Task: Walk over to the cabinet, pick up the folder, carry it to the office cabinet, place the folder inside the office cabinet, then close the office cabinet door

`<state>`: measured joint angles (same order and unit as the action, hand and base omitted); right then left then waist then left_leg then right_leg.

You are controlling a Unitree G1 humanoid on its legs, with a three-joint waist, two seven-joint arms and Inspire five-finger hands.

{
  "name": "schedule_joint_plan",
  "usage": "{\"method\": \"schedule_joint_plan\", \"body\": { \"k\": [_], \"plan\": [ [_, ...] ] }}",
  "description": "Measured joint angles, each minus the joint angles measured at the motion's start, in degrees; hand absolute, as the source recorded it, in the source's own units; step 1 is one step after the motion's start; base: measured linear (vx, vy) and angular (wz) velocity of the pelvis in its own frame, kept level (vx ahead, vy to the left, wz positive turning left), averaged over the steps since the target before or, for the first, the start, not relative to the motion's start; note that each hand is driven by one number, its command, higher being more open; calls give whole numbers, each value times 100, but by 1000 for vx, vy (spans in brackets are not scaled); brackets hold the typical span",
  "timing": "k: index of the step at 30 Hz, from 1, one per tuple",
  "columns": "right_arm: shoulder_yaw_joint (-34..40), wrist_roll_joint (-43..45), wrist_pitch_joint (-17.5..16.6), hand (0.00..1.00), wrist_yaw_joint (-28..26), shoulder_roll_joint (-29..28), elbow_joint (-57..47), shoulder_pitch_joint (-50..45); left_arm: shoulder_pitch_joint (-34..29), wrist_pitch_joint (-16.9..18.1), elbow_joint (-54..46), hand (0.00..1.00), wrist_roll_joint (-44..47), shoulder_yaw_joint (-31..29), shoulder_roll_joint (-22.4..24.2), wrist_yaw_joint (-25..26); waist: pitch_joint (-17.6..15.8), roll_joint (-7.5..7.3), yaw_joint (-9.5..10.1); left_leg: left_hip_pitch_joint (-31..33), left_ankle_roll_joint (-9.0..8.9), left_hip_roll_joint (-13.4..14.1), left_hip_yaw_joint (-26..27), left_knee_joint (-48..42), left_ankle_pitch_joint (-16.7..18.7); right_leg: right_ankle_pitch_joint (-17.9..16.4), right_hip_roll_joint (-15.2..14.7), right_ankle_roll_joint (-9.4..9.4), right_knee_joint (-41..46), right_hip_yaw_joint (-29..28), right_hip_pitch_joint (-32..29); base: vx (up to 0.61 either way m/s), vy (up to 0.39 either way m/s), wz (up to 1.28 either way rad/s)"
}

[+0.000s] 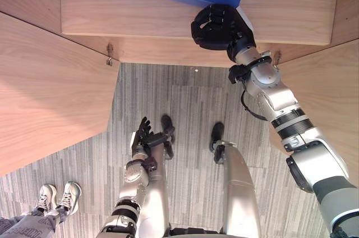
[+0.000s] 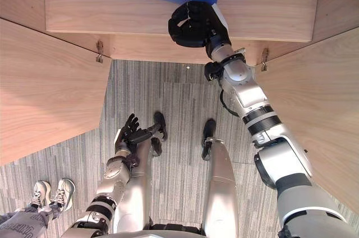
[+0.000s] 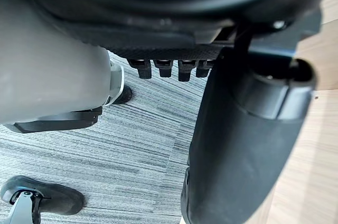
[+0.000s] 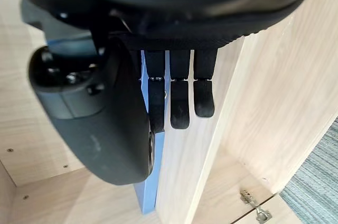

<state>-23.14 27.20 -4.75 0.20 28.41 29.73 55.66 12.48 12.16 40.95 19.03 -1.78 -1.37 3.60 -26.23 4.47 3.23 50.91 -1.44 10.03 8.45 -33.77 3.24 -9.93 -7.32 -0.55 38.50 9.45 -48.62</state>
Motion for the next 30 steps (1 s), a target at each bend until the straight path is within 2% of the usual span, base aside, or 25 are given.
{"method": "schedule_joint_plan", "body": {
  "k": [4, 11, 18, 27, 30],
  "plan": [
    [-1, -279, 28, 0, 178, -287, 484, 247, 1, 9, 5, 100, 1, -2, 2, 4, 1, -1, 1, 0, -4, -6, 4, 64, -17, 6, 0, -8, -51, 7, -3, 17, -12, 0],
    [53, -614, 175, 0, 946, -1044, 1590, 1295, 3, 60, -43, 100, 31, -12, 33, 28, 1, -1, 48, 81, -10, -14, -10, 107, -23, 6, -2, -8, -96, 31, -72, 20, -12, 0],
    [513, -702, 190, 0, 1495, -1112, 2088, 1863, 16, 115, -140, 100, 128, -12, 79, 144, 1, 2, 75, 268, -1, -175, -140, 251, -209, 4, -143, -6, -38, 181, -241, 8, -6, 15],
    [1120, -356, 222, 0, 1682, -1104, 2140, 1854, 15, 73, -284, 100, 135, -69, 176, 260, -1, 6, 75, 321, 33, -240, -164, 261, -286, 3, -238, -3, 47, 243, -270, -14, -3, 7],
    [1437, -260, 220, 0, 1749, -1048, 949, 1108, 13, 28, -291, 100, 131, -115, 184, 261, -1, 6, 67, 272, 44, -209, -149, 174, -278, 4, -225, -5, 41, 262, -177, 0, 0, 0]
  ]
}}
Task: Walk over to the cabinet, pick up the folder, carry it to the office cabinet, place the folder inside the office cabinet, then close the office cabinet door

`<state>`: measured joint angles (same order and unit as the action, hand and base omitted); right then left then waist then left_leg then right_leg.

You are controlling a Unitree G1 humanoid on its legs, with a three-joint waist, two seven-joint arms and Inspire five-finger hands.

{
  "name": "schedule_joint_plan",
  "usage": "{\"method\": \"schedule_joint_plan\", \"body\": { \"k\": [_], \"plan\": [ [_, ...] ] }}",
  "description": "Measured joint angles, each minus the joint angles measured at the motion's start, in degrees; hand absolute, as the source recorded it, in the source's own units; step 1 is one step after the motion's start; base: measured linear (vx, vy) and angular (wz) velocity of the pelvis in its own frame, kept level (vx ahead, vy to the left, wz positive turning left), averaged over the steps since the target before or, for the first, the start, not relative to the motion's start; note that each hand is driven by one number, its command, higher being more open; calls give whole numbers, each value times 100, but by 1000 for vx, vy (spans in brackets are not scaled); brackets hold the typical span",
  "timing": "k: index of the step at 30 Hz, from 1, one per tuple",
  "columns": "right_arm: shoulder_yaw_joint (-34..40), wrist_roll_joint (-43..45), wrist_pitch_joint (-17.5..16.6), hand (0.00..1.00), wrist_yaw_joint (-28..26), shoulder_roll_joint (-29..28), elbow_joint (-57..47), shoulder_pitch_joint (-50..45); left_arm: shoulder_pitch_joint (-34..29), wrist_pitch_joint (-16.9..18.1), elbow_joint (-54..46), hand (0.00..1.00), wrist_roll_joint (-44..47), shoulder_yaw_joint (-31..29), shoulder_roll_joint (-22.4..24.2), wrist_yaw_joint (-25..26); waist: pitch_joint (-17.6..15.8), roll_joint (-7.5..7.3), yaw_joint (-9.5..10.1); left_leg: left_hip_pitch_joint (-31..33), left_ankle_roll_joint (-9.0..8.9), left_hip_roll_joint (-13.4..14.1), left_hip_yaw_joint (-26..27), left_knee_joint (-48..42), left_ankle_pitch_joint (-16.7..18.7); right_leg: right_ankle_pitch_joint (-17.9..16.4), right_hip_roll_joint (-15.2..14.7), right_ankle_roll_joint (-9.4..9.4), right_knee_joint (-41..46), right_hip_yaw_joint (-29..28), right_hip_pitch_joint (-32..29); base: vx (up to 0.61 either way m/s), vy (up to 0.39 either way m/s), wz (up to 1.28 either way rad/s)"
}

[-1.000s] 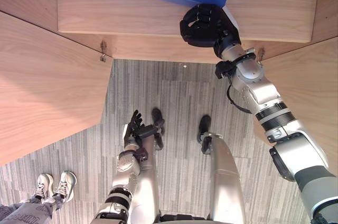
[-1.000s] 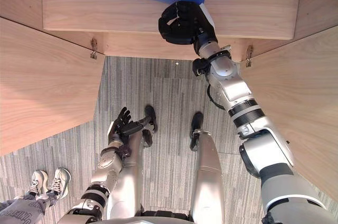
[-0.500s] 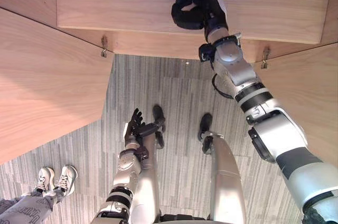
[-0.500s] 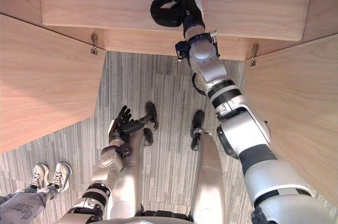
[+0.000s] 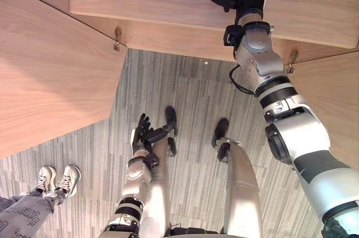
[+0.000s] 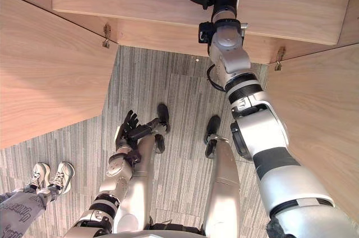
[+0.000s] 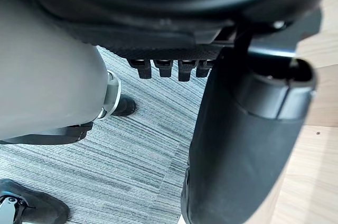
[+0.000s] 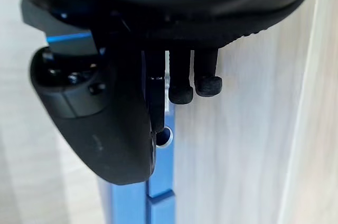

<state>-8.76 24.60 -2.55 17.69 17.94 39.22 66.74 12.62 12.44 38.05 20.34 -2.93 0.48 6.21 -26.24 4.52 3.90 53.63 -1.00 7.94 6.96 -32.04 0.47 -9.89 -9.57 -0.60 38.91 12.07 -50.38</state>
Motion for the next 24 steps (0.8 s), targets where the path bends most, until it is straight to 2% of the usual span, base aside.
{"method": "schedule_joint_plan", "body": {
  "k": [2, 3, 5, 7, 11, 13, 14, 15, 17, 18, 22, 24],
  "plan": [
    [177, -5, -127, 0, 41, 29, -1477, -1096, -50, -125, 45, 100, -4, -7, 9, -2, 0, 0, -30, -268, 22, 30, 53, 2, 51, -1, 18, -3, -76, 5, 297, 23, -3, -2],
    [179, -18, -216, 0, 36, 20, -1851, -1443, -95, -149, 52, 100, -5, -6, 15, -3, 0, -1, -37, -392, 22, 44, 62, 4, 80, -2, 35, -3, -125, 3, 437, 40, -5, -8],
    [138, -185, -562, 0, -132, -187, -2901, -2888, -379, -204, 78, 100, -22, -3, 30, -29, 6, -12, -137, -1047, 11, 55, 130, 157, 197, -25, 68, -40, -360, -16, 1096, 29, -10, -10],
    [29, -297, -779, 0, -355, -436, -3372, -3924, -654, -205, 82, 100, -116, -10, -7, -65, 54, -70, -223, -1563, -39, 37, 212, 362, 276, -43, 79, -78, -560, -83, 1548, 33, -11, -14],
    [-134, -454, -876, 0, -1039, -928, -3139, -5889, -1118, -232, 594, 100, -363, 2, -268, -233, 524, -227, -335, -2529, -114, 34, 405, 1119, 169, 109, 242, -185, -1371, -194, 2399, 121, -18, -23],
    [-137, -591, -874, 0, -1177, -1009, -2829, -6342, -1221, -273, 870, 100, -429, -5, -387, -274, 700, -295, -361, -2866, -148, 6, 486, 1456, 46, 293, 309, -157, -1749, -256, 2687, 181, -6, -27],
    [-37, -788, -872, 0, -1309, -1084, -2440, -6701, -1292, -335, 1107, 100, -479, -30, -476, -296, 843, -334, -437, -3191, -128, -20, 558, 1741, -41, 415, 357, -182, -2079, -291, 3013, 200, 9, -21],
    [13, -873, -871, 0, -1343, -1119, -2241, -6798, -1327, -344, 1187, 100, -480, -66, -502, -306, 878, -361, -448, -3352, -133, -25, 622, 1860, -58, 460, 375, -197, -2210, -330, 3160, 199, 20, -31],
    [320, -1182, -829, 0, -1422, -1268, -1504, -7089, -1543, -372, 1355, 100, -589, -183, -568, -348, 1160, -444, -502, -3835, -148, -75, 834, 2259, -103, 586, 420, -258, -2616, -487, 3530, 208, 29, -41],
    [494, -1267, -821, 100, -1427, -1337, -1166, -7193, -1599, -394, 1414, 100, -614, -224, -585, -366, 1269, -446, -528, -4034, -148, -102, 918, 2427, -119, 639, 450, -281, -2787, -550, 3692, 181, 34, -41],
    [1369, -1563, -621, 100, -1258, -1461, 345, -7354, -1753, -399, 1433, 100, -803, -354, -615, -372, 1688, -445, -639, -4834, -156, -232, 1234, 3011, -163, 870, 450, -377, -3456, -788, 4381, 120, 63, -35],
    [1583, -1576, -563, 100, -1209, -1458, 624, -7428, -1754, -396, 1448, 100, -861, -352, -616, -378, 1799, -448, -644, -5003, -153, -264, 1320, 3119, -165, 921, 448, -394, -3576, -869, 4508, 45, 42, -26]
  ]
}}
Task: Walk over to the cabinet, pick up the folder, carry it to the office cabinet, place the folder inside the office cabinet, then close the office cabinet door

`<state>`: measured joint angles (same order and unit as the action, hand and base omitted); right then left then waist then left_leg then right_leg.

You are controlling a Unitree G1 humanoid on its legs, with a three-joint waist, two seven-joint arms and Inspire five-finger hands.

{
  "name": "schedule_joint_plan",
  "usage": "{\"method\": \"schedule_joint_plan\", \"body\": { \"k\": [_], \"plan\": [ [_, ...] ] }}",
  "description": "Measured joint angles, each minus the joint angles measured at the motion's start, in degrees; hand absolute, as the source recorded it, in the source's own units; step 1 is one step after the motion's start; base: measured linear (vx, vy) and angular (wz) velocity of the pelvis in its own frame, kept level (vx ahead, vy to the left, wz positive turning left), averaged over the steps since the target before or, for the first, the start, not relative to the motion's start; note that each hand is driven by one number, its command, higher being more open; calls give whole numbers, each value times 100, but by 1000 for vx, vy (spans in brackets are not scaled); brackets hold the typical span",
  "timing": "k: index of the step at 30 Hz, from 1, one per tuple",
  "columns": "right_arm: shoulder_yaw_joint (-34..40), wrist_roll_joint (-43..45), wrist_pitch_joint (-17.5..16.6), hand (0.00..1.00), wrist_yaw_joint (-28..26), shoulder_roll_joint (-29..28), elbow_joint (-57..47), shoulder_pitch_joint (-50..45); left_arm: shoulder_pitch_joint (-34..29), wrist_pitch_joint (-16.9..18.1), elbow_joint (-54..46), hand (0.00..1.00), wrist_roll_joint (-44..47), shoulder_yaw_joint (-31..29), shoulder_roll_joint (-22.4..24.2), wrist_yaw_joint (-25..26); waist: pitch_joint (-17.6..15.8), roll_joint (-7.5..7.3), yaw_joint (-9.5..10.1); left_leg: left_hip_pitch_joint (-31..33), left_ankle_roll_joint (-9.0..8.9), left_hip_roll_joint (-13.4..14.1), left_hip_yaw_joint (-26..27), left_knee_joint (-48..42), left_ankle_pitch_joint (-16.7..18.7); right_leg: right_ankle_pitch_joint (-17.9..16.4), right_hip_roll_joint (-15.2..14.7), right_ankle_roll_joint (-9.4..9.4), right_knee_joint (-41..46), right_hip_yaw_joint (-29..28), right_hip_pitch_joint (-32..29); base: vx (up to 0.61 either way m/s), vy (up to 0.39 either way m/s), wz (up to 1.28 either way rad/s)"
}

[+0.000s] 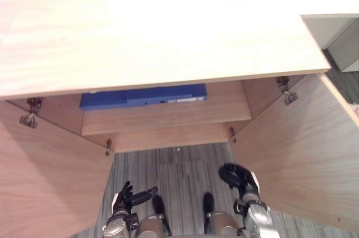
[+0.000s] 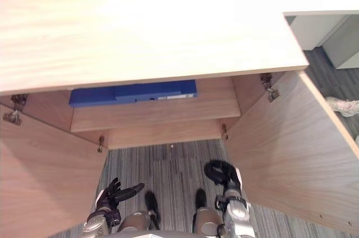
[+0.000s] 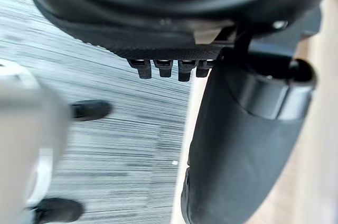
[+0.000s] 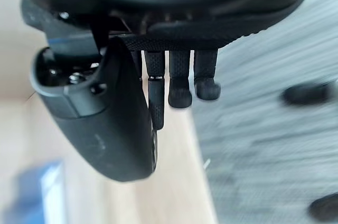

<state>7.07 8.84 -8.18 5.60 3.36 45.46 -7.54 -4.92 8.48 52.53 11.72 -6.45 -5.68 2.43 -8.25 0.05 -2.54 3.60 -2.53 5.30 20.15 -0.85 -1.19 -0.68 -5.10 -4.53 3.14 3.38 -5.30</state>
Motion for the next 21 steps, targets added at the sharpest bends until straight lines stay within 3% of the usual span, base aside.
{"method": "schedule_joint_plan", "body": {
  "k": [6, 14, 21],
  "plan": [
    [412, 17, 137, 100, 127, -7, 465, -214, -50, -36, 199, 100, -285, 14, 6, -69, 148, -6, -141, -499, 9, -100, 133, 365, -93, 42, -10, -17, -134, -187, 266, -21, 30, -17],
    [1519, 540, 152, 100, 192, -145, 441, -252, -326, -193, 420, 100, -388, -23, 14, -132, 181, -25, -207, -976, -63, -214, 838, 581, 9, 253, 18, -80, -313, -943, 310, -50, 29, -48],
    [2547, 798, 156, 100, 436, -79, -1386, -708, -579, -184, 414, 100, -531, -173, 19, -179, 267, 15, -576, -1174, -130, -238, 1701, 423, 385, 287, 117, -44, -308, -1847, 89, -7, 2, -67]
  ]
}}
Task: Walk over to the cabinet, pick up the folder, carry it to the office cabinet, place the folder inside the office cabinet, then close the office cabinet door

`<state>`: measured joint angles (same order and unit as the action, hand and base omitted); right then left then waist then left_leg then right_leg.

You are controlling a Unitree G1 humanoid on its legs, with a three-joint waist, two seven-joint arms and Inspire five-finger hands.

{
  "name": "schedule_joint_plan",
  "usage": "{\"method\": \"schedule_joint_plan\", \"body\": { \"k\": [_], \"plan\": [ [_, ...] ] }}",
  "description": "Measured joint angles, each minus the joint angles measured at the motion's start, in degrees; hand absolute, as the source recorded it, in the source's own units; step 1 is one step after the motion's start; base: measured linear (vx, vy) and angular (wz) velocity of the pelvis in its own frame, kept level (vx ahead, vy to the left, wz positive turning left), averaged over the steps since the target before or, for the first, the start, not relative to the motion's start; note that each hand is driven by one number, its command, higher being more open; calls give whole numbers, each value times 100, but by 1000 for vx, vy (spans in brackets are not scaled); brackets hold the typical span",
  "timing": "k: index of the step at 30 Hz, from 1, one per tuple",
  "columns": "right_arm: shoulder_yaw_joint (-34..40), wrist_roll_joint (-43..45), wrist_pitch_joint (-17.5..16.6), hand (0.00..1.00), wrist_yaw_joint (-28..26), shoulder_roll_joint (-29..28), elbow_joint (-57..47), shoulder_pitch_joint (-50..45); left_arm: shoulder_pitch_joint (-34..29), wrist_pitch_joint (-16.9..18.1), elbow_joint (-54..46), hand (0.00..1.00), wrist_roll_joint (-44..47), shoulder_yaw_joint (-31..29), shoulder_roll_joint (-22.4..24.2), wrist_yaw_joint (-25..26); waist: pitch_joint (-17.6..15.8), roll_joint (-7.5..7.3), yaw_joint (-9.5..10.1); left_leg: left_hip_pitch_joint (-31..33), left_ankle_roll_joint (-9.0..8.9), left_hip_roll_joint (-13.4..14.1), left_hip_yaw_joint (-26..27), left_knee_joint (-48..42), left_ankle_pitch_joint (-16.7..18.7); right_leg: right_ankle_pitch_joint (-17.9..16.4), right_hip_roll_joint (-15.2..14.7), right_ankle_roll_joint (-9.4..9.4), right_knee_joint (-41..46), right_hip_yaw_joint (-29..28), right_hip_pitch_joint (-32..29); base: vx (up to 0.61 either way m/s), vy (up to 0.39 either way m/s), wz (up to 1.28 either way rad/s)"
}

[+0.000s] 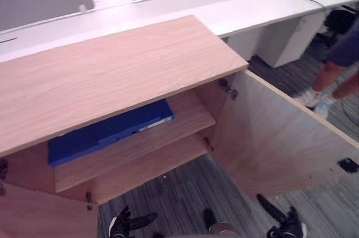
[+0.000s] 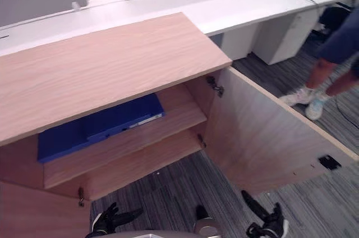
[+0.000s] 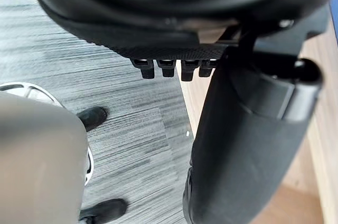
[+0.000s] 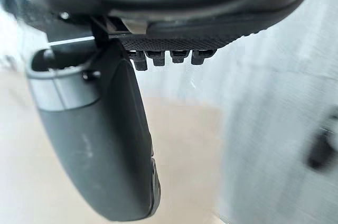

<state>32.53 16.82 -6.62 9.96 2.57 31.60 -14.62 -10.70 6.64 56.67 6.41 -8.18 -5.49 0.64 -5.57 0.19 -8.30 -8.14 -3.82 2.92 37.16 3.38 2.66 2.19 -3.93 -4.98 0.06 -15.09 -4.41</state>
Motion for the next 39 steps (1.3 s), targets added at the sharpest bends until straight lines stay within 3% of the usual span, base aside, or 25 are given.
{"method": "schedule_joint_plan", "body": {
  "k": [4, 9, 12, 16, 23, 31, 35, 39],
  "plan": [
    [209, -13, -66, 100, 21, 446, -488, 209, -23, 31, 0, 100, -90, 62, -2, -102, -4, 75, -80, 25, 42, 54, 286, -367, 256, 92, 77, -81, -3, -402, -104, 73, -38, -62],
    [-14, -40, -157, 100, -109, 1636, -352, 1085, -13, 175, -25, 100, -90, 365, -5, -218, -192, 435, -163, 159, 49, 94, 289, -723, 620, 189, 132, -117, 1, -669, -312, 73, -55, -52],
    [-761, -127, -172, 100, -279, 2550, 212, 1769, 0, 205, -28, 100, -89, 588, -11, -238, -332, 672, -201, 223, 61, 86, 302, -867, 767, 233, 135, -166, 2, -760, -415, 23, -25, -32],
    [-1632, -350, -170, 100, -574, 3007, 627, 2274, 3, 249, -111, 100, -88, 757, -14, -264, -410, 765, -187, 336, 48, 97, 324, -1008, 841, 263, 138, -215, -4, -846, -533, -7, -27, -13],
    [-1956, -578, -148, 100, -730, 3097, 147, 2241, 10, 252, -170, 100, -93, 742, -12, -339, -506, 699, -200, 372, 27, 173, 324, -1158, 912, 338, 165, -209, -127, -881, -527, -9, -37, -6],
    [-1948, -830, -146, 100, -811, 3005, -3024, 315, 71, 262, 2, 100, -345, 532, 5, -347, -587, 582, -450, 367, 14, 293, 316, -1152, 942, 491, 305, -209, -207, -990, -545, 30, -51, -16],
    [-2397, 199, -151, 100, -1596, 2947, -4471, -1118, 303, 358, 203, 100, -463, 525, -5, -377, -681, 316, -599, 362, 17, 357, 291, -1276, 957, 588, 318, -207, -219, -1019, -504, -76, -78, -9],
    [-3233, 1059, -134, 100, -2358, 3395, -5225, -1909, 390, 360, 438, 100, -596, 541, -19, -501, -654, 215, -666, 363, 11, 400, 257, -1431, 1012, 638, 321, -168, -244, -1013, -449, -83, -58, -3]
  ]
}}
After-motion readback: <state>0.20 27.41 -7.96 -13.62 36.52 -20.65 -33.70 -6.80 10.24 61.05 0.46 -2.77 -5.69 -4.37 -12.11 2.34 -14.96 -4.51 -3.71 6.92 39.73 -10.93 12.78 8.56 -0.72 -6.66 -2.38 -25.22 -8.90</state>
